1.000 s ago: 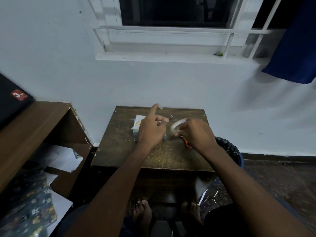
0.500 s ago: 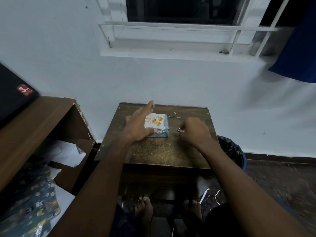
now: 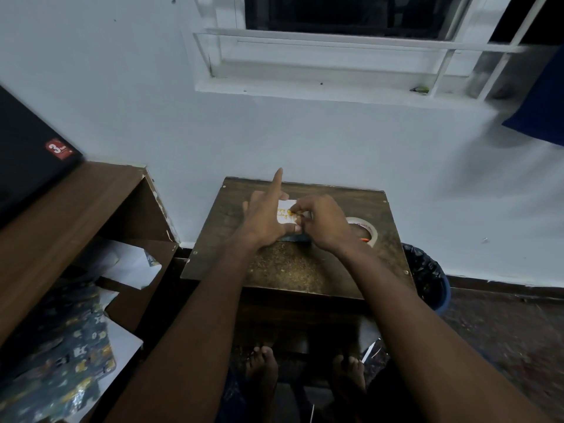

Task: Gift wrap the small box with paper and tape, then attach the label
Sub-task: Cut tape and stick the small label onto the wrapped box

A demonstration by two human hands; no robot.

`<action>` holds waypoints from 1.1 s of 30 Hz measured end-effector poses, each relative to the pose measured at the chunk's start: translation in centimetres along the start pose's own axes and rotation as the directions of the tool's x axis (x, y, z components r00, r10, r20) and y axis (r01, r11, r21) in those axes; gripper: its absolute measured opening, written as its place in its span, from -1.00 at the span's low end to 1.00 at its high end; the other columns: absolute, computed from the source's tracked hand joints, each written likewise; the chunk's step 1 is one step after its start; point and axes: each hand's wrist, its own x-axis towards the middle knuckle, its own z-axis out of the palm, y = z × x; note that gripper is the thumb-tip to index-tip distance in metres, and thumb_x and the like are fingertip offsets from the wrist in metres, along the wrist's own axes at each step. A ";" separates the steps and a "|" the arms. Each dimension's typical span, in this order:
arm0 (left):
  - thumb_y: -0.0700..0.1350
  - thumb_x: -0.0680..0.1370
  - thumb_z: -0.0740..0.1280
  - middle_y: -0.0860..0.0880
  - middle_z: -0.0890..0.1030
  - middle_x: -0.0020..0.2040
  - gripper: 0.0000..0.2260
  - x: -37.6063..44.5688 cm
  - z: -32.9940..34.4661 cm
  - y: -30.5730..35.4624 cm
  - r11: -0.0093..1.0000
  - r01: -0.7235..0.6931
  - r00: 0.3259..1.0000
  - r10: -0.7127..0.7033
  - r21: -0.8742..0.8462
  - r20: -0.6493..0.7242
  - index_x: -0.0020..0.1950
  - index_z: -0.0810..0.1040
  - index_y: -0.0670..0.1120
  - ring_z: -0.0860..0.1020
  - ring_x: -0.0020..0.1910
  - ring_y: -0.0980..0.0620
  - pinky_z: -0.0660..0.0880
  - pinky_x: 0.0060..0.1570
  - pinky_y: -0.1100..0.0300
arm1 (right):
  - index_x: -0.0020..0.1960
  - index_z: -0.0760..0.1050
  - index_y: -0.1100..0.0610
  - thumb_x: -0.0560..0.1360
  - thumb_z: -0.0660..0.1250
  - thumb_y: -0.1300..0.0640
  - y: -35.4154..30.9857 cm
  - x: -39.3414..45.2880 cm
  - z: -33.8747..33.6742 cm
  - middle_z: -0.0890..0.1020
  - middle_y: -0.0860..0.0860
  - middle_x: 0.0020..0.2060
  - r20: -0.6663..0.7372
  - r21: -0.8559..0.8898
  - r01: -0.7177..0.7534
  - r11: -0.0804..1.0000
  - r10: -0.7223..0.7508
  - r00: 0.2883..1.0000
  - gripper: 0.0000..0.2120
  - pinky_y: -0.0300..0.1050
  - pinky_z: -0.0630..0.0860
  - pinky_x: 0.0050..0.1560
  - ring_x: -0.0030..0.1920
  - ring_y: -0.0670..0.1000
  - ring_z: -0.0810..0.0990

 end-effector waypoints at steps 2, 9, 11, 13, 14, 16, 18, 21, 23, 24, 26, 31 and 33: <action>0.14 0.39 0.65 0.11 0.51 0.49 0.21 0.1 -0.3 -0.1 1.000 0.006 1.000 -0.006 0.013 0.020 0.74 -0.18 0.09 0.31 0.53 -0.06 0.15 0.43 -0.20 | 0.18 0.71 0.06 0.49 0.47 0.26 0.2 0.2 0.2 0.71 0.00 0.18 -0.004 -0.025 -0.004 1.000 0.004 1.000 -0.71 -0.01 0.48 0.15 0.22 0.13 0.55; -0.04 0.39 0.68 0.10 0.55 0.47 0.22 0.2 -1.6 -1.5 0.997 0.060 0.994 -0.055 -0.048 0.098 0.74 -0.16 0.07 0.44 0.47 -0.03 0.27 0.52 -0.24 | 0.23 0.70 0.07 0.48 0.50 0.19 -0.1 0.9 -0.1 0.70 -0.01 0.16 0.030 -0.104 0.010 0.995 -0.007 1.000 -0.69 -0.03 0.40 0.17 0.26 0.13 0.48; -0.04 0.37 0.69 0.11 0.57 0.43 0.23 0.1 -1.6 -1.5 0.996 0.053 0.995 -0.047 -0.066 0.093 0.74 -0.16 0.07 0.49 0.41 -0.02 0.37 0.45 -0.26 | 0.24 0.69 0.12 0.48 0.48 0.21 -0.5 1.0 -0.5 0.70 0.03 0.16 0.054 -0.121 0.019 0.992 -0.012 0.998 -0.67 -0.04 0.40 0.16 0.26 0.13 0.46; -0.03 0.38 0.69 0.12 0.58 0.41 0.22 0.1 -1.6 -1.4 0.996 0.042 0.996 -0.036 -0.075 0.082 0.74 -0.15 0.06 0.50 0.39 -0.01 0.39 0.43 -0.26 | 0.24 0.69 0.13 0.48 0.44 0.25 -1.0 0.9 -0.6 0.70 0.06 0.15 0.070 -0.111 0.032 0.993 -0.024 0.997 -0.67 -0.02 0.45 0.17 0.23 0.14 0.50; -0.03 0.39 0.68 0.11 0.58 0.40 0.22 0.0 -1.5 -1.4 0.996 0.041 0.996 -0.034 -0.084 0.078 0.74 -0.16 0.05 0.51 0.38 -0.02 0.40 0.42 -0.25 | 0.24 0.69 0.14 0.48 0.42 0.27 -1.1 0.9 -0.6 0.71 0.08 0.15 0.067 -0.091 0.031 0.995 -0.025 0.997 -0.66 -0.01 0.48 0.16 0.21 0.14 0.54; -0.04 0.40 0.68 0.10 0.59 0.37 0.22 0.1 -1.5 -1.4 0.992 0.052 0.997 -0.046 -0.112 0.061 0.74 -0.18 0.02 0.53 0.34 -0.03 0.44 0.40 -0.21 | 0.27 0.68 0.15 0.48 0.38 0.31 -1.2 0.9 -0.9 0.72 0.12 0.14 0.025 -0.033 -0.004 0.999 0.004 1.000 -0.63 -0.03 0.53 0.12 0.16 0.13 0.61; -0.06 0.42 0.67 0.06 0.58 0.32 0.22 0.0 -1.9 -1.2 0.977 0.084 0.996 -0.079 -0.197 0.033 0.73 -0.23 0.00 0.56 0.27 -0.02 0.53 0.32 -0.09 | 0.31 0.64 0.15 0.49 0.34 0.35 -1.2 0.9 -1.3 0.69 0.13 0.20 -0.058 0.017 -0.067 0.998 0.068 0.996 -0.59 0.01 0.55 0.16 0.19 0.13 0.62; -0.14 0.48 0.62 0.01 0.55 0.26 0.17 -0.1 -3.0 -0.9 0.909 0.182 0.978 -0.207 -0.376 -0.028 0.72 -0.27 -0.03 0.55 0.21 0.06 0.55 0.07 0.23 | 0.33 0.60 0.16 0.53 0.28 0.37 -0.6 0.9 -1.9 0.66 0.08 0.26 -0.182 0.098 -0.128 0.987 0.145 0.973 -0.59 -0.02 0.51 0.24 0.24 0.09 0.60; -0.11 0.48 0.62 0.02 0.55 0.20 0.17 0.0 -3.6 -1.1 0.865 0.219 0.957 -0.280 -0.451 -0.071 0.72 -0.27 -0.01 0.55 0.24 0.03 0.56 0.25 0.05 | 0.33 0.60 0.14 0.56 0.33 0.31 0.0 0.9 -2.2 0.66 0.06 0.24 -0.153 0.128 -0.139 0.982 0.158 0.976 -0.64 -0.08 0.48 0.21 0.23 0.06 0.60; -0.09 0.48 0.63 0.04 0.55 0.16 0.18 0.1 -3.7 -1.2 0.849 0.235 0.949 -0.307 -0.474 -0.079 0.71 -0.27 0.00 0.56 0.25 0.01 0.55 0.32 -0.03 | 0.33 0.60 0.11 0.54 0.42 0.23 0.3 0.9 -2.3 0.66 0.05 0.25 -0.087 0.107 -0.125 0.986 0.134 0.987 -0.64 -0.08 0.48 0.22 0.24 0.06 0.58; -0.09 0.49 0.62 0.10 0.54 0.09 0.17 0.2 -3.7 -1.2 0.824 0.269 0.937 -0.343 -0.498 -0.063 0.71 -0.28 0.00 0.56 0.23 0.03 0.54 0.33 -0.03 | 0.37 0.59 0.03 0.46 0.56 0.03 0.9 0.9 -2.0 0.60 0.05 0.32 0.093 0.013 -0.090 0.996 0.089 0.992 -0.51 0.01 0.43 0.30 0.33 0.10 0.49; -0.10 0.53 0.58 0.10 0.53 0.07 0.12 0.0 -4.0 -0.2 0.767 0.283 0.928 -0.371 -0.577 -0.037 0.70 -0.29 -0.02 0.54 0.20 0.06 0.50 0.15 0.10 | 0.14 0.68 -0.07 0.31 0.67 0.01 1.8 0.9 -1.6 0.60 0.03 0.24 0.082 0.054 -0.074 0.996 0.069 0.994 -0.58 0.02 0.47 0.26 0.30 0.10 0.50; -0.11 0.55 0.56 0.08 0.54 0.09 0.10 -0.2 -4.0 -0.1 0.748 0.296 0.923 -0.383 -0.594 -0.023 0.70 -0.30 -0.03 0.56 0.19 0.07 0.49 0.13 0.10 | -0.09 0.74 0.02 0.30 0.68 0.12 1.7 0.8 -2.3 0.63 -0.03 0.18 0.067 0.134 -0.053 0.990 0.044 0.997 -0.78 -0.08 0.44 0.15 0.25 0.00 0.54</action>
